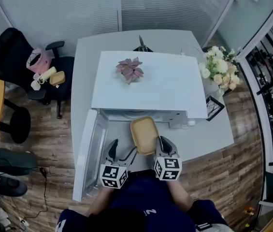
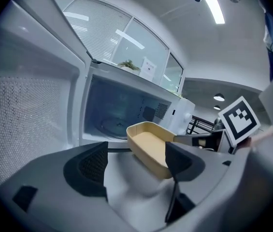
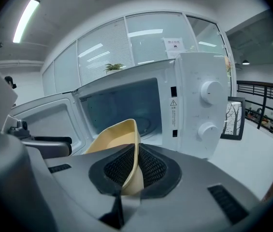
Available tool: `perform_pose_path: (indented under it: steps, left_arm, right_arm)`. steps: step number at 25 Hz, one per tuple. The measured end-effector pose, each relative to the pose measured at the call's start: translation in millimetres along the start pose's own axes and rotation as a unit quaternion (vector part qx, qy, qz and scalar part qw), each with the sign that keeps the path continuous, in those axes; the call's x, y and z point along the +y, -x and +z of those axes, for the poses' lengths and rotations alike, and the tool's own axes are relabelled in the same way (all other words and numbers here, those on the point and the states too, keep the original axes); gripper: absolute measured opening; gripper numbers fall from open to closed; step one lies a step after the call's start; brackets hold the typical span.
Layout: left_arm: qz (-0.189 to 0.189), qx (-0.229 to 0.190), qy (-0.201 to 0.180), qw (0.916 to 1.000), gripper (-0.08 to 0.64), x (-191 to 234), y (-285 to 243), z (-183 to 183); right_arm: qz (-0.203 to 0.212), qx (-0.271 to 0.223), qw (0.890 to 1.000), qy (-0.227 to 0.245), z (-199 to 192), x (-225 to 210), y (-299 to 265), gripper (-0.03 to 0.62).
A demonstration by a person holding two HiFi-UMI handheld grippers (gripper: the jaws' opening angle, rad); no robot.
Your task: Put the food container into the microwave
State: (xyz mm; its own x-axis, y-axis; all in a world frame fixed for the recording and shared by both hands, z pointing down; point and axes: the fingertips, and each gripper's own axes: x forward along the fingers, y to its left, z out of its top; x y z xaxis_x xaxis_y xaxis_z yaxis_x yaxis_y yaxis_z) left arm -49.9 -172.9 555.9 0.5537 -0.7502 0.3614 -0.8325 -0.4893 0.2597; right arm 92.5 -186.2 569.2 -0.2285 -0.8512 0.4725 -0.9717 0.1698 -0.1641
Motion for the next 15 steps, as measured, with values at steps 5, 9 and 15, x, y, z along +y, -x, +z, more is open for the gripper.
perform_pose_path:
  steps: [5, 9, 15]
  left_arm:
    - [0.017, -0.005, 0.0, 0.9998, 0.354, 4.2, -1.1, 1.8]
    - [0.03, -0.006, -0.004, 0.9995, 0.354, 9.8, -3.7, 5.1]
    - [0.03, -0.01, -0.009, 0.9994, 0.355, 10.3, -10.8, 10.4]
  right_arm:
    - [0.015, -0.005, 1.0, 0.01, 12.6, 1.2, -16.0, 0.036]
    - [0.016, -0.005, 1.0, 0.011, 20.8, 4.0, -29.6, 0.037]
    - [-0.004, -0.032, 0.998, 0.06, 45.2, 5.0, -53.2, 0.035]
